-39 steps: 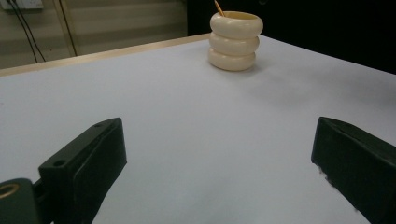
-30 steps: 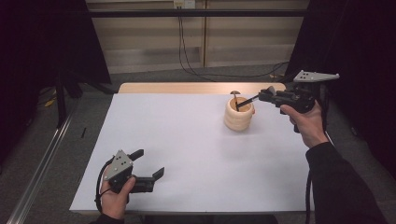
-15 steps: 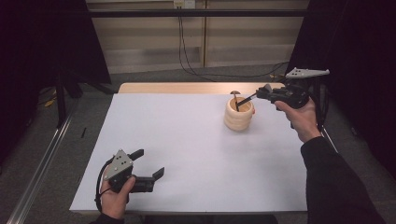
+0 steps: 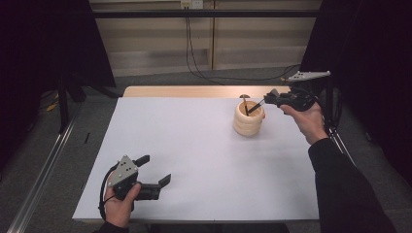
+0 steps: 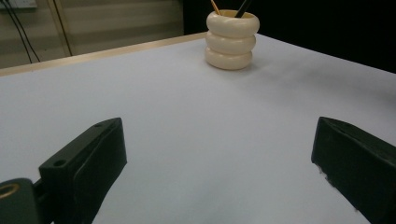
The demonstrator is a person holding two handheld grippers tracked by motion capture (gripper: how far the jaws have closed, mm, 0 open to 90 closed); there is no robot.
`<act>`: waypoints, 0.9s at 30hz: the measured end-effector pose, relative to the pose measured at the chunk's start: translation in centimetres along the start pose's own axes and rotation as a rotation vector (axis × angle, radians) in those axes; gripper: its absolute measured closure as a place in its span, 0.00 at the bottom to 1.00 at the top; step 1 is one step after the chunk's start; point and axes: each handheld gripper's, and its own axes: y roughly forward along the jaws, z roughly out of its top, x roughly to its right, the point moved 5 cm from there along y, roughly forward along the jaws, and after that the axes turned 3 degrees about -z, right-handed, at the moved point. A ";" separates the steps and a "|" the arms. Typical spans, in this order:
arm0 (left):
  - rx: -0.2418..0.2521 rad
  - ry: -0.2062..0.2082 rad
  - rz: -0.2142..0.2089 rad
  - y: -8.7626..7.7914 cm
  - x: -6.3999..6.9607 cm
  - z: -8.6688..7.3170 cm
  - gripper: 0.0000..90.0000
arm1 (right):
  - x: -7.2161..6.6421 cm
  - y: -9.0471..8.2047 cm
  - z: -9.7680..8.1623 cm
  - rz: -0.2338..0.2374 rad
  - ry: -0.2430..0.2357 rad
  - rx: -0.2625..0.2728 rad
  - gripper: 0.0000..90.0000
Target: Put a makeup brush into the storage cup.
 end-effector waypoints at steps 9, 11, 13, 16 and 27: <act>0.003 -0.005 -0.001 0.0 0.0 0.0 0.03 | 0.3 0.7 -0.4 -0.019 0.001 -0.033 0.86; 0.003 -0.009 0.002 0.0 0.0 0.1 0.03 | 0.3 1.0 -0.5 -0.019 0.003 -0.039 0.86; 0.007 0.000 -0.001 0.0 -0.1 0.1 0.03 | 0.3 1.2 -0.6 -0.026 -0.005 -0.050 0.86; 0.012 -0.007 0.008 0.0 -0.2 0.2 0.03 | 0.3 1.6 -0.8 -0.023 0.002 -0.048 0.86; 0.009 -0.012 0.011 0.1 -0.5 0.2 0.03 | 0.6 2.7 -1.8 -0.028 0.002 -0.085 0.86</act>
